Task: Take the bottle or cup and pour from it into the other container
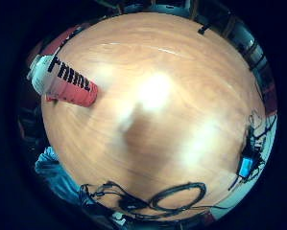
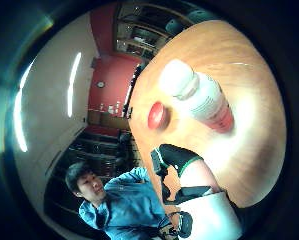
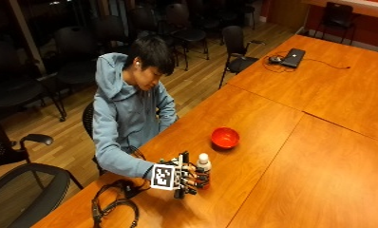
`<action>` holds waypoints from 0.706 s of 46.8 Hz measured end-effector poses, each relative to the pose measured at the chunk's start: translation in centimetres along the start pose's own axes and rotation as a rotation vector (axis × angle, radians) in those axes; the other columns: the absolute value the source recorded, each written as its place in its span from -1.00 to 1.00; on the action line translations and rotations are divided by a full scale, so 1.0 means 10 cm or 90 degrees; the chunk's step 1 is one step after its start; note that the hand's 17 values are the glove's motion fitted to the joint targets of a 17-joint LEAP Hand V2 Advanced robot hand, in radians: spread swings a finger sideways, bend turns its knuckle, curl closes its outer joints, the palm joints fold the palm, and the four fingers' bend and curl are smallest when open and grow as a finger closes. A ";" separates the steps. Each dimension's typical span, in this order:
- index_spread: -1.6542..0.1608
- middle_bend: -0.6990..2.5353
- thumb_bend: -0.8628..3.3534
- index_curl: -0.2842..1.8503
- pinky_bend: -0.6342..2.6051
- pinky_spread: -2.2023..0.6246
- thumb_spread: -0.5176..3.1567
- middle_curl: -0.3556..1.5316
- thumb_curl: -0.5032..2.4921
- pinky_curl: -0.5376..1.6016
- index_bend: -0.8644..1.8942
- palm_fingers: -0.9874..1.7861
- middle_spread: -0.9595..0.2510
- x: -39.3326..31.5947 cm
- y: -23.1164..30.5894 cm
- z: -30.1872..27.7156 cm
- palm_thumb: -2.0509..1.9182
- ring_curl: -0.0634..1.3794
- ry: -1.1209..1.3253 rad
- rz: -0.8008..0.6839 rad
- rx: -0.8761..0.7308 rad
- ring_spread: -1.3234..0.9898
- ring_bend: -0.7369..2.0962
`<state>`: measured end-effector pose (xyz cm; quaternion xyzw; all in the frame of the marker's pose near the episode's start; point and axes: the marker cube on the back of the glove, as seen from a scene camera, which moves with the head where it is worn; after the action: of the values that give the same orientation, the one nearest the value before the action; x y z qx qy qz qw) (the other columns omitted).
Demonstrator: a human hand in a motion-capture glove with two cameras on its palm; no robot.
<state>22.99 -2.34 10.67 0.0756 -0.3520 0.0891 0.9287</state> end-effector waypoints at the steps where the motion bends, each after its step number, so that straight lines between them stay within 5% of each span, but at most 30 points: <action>1: 0.43 -0.44 -0.61 -0.55 -0.13 0.72 -0.21 -0.27 -0.41 -0.23 -0.28 -0.25 0.54 0.01 -0.02 0.02 0.29 -0.50 -0.010 -0.001 0.002 0.22 -0.15; 33: 0.39 -0.46 -0.60 -0.58 -0.06 0.74 -0.27 -0.30 -0.41 -0.21 -0.27 -0.23 0.70 -0.13 -0.49 0.90 0.36 -0.48 -0.316 -0.045 0.030 0.28 -0.07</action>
<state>17.37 -9.11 16.05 0.1294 -0.5640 0.0436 0.8144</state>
